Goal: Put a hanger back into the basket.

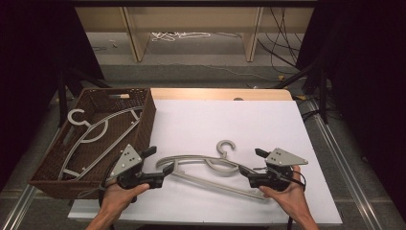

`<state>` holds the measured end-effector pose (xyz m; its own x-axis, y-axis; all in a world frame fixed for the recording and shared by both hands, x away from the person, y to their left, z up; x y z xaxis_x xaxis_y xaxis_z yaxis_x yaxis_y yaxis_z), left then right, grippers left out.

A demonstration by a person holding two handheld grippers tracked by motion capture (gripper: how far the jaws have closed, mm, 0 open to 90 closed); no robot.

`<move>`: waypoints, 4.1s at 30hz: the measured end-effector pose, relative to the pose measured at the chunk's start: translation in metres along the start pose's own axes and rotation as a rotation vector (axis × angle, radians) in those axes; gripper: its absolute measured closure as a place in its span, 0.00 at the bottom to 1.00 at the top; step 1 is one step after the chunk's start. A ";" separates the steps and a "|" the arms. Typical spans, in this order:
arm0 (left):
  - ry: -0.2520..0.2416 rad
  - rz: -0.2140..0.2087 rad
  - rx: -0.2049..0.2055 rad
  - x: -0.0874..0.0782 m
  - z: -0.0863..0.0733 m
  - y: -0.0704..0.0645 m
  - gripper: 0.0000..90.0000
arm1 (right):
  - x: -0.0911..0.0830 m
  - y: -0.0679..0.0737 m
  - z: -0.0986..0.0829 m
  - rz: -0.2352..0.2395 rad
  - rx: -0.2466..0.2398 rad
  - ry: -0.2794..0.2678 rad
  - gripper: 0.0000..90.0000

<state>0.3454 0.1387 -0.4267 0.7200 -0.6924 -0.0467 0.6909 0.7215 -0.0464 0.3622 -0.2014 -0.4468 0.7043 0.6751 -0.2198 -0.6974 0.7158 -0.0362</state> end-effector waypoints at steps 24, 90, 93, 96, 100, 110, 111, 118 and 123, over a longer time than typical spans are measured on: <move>0.024 0.003 0.072 -0.016 -0.024 -0.003 0.18 | 0.000 -0.005 -0.015 0.031 -0.045 0.196 0.29; 0.068 -0.046 0.056 -0.004 -0.030 -0.010 0.20 | 0.039 -0.015 -0.014 0.210 -0.277 0.532 0.91; 0.090 -0.044 0.065 0.007 -0.029 -0.012 0.20 | 0.037 -0.014 -0.010 0.207 -0.278 0.506 0.91; 0.112 -0.054 0.062 0.021 -0.027 -0.015 0.22 | 0.033 -0.013 -0.005 0.210 -0.280 0.502 0.91; 0.147 -0.058 0.081 0.042 -0.022 -0.019 0.24 | 0.030 -0.012 0.000 0.204 -0.287 0.474 0.91; 0.237 -0.088 0.110 0.087 -0.018 -0.032 0.26 | 0.023 -0.003 0.015 0.214 -0.324 0.425 0.91; 0.252 -0.099 0.121 0.089 -0.017 -0.033 0.26 | 0.022 -0.001 0.017 0.215 -0.316 0.423 0.91; 0.299 -0.138 0.168 0.110 -0.016 -0.044 0.33 | 0.020 0.004 0.024 0.228 -0.335 0.405 0.91; 0.306 -0.148 0.184 0.121 -0.017 -0.048 0.36 | 0.019 0.006 0.028 0.231 -0.347 0.396 0.91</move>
<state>0.3982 0.0209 -0.4472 0.5777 -0.7372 -0.3503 0.8062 0.5824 0.1039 0.3752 -0.1789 -0.4241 0.4716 0.6403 -0.6062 -0.8771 0.4119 -0.2472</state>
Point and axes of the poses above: each handheld gripper's, and its own axes: x roughly forward along the jaws, z roughly out of its top, y roughly to its left, the point moved 5 cm from there along x, roughly forward along the jaws, and after that the axes turned 13 degrees about -y, right-handed, at the moved point
